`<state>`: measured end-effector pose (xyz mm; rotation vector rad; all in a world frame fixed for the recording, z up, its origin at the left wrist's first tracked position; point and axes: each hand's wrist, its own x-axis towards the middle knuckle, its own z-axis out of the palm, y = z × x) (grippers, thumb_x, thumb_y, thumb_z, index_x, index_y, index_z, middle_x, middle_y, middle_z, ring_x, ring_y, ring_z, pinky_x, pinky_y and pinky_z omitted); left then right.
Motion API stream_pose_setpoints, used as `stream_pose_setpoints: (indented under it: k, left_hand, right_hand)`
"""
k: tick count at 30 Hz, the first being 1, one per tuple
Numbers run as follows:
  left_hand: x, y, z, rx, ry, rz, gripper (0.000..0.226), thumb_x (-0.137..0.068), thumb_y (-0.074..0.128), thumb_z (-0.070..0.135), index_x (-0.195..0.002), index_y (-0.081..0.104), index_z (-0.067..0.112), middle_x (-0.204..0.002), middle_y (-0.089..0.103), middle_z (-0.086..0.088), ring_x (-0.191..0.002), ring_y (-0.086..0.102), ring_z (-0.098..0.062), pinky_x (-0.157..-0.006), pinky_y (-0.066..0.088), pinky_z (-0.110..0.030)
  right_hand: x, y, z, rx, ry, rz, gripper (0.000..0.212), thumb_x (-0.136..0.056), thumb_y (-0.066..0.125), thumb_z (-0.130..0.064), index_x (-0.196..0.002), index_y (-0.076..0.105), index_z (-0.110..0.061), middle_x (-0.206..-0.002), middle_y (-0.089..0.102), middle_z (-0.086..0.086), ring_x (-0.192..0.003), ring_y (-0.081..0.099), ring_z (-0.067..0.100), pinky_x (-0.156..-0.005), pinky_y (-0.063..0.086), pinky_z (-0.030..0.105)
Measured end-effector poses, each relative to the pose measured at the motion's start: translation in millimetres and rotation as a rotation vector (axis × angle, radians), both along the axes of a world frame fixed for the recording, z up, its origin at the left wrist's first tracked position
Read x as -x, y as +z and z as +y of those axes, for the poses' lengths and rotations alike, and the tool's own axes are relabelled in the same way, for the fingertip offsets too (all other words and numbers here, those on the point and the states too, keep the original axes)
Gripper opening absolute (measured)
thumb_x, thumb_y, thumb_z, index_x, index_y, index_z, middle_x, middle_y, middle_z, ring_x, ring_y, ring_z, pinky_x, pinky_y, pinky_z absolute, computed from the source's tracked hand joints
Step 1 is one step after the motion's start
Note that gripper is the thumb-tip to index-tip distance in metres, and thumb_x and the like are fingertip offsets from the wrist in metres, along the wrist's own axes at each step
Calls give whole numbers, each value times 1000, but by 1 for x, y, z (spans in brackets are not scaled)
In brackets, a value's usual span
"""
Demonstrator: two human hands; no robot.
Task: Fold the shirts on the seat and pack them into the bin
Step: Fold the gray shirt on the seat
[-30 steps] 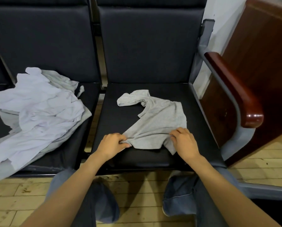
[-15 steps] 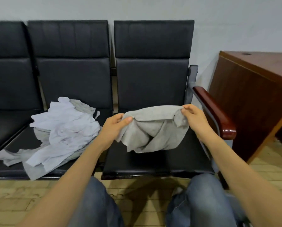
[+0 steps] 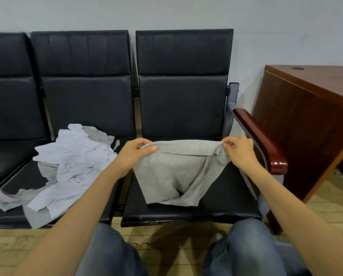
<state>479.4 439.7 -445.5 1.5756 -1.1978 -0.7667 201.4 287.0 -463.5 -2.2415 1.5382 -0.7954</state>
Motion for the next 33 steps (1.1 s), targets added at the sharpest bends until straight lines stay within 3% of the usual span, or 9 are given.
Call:
stream_pose_setpoints:
  k: [3,6,10,14,18,20,23,28,33]
  left_hand:
    - [-4,-22,-13,-204,-237,-17,21,-84,69,17,-105,66,20,-98,70,2,-93,67,-13,-72,55,-25]
    - [-11,-48,-35,-338,-343,-40,26,-84,69,11,-108,64,19,-105,69,-1,-98,66,-14,-85,54,-28]
    - [-33,-75,-86,-283,-132,6,22,-83,70,11,-104,66,18,-104,68,-4,-101,65,-22,-87,54,-34]
    - [-54,-76,-162,-185,101,231,25,-85,68,5,-109,62,8,-105,65,-10,-100,62,-28,-85,52,-41]
    - [-72,-75,-232,-39,340,541,66,-89,65,21,-144,29,10,-134,48,-6,-122,50,-22,-102,41,-36]
    - [-69,-99,-237,-152,403,376,88,-81,70,37,-149,19,15,-147,37,-6,-132,41,-26,-107,36,-40]
    - [-40,-142,-202,-427,400,28,86,-82,69,40,-147,22,10,-151,23,-12,-138,27,-30,-110,32,-42]
    - [-5,-185,-139,-668,212,-363,70,-81,59,61,-130,46,12,-134,40,-9,-127,31,-28,-101,31,-36]
    - [8,-195,-120,-703,157,-544,50,-82,59,57,-111,56,17,-123,43,-5,-121,33,-27,-99,28,-34]
  right_hand:
    - [0,-23,-18,0,-17,77,21,-97,50,-22,-106,68,-22,-103,58,12,-103,52,32,-90,39,35]
    - [-10,-45,-37,-110,-16,17,21,-97,49,-17,-106,68,-18,-105,65,8,-95,61,25,-82,51,38]
    - [-38,-63,-74,-166,-60,-65,23,-97,50,-15,-113,66,-14,-104,67,8,-93,62,23,-79,50,36]
    - [-81,-58,-144,-161,-98,-130,25,-98,47,-14,-117,62,-13,-110,66,9,-82,56,16,-70,42,27]
    - [-127,-43,-196,-355,-35,-341,50,-98,46,-16,-146,32,-19,-145,44,8,-127,47,25,-98,43,32]
    - [-140,-56,-190,-423,9,-298,63,-97,50,-20,-151,19,-19,-151,33,8,-135,37,27,-107,37,36]
    - [-138,-96,-150,-430,51,-19,52,-94,54,-23,-141,36,-13,-141,40,13,-127,42,33,-99,41,38]
    - [-114,-149,-62,-247,1,213,38,-93,55,-38,-115,49,-7,-121,48,11,-114,42,26,-93,39,34]
    - [-119,-173,-24,-298,45,454,75,-86,45,-67,-131,44,-6,-133,45,8,-128,37,26,-103,35,36]
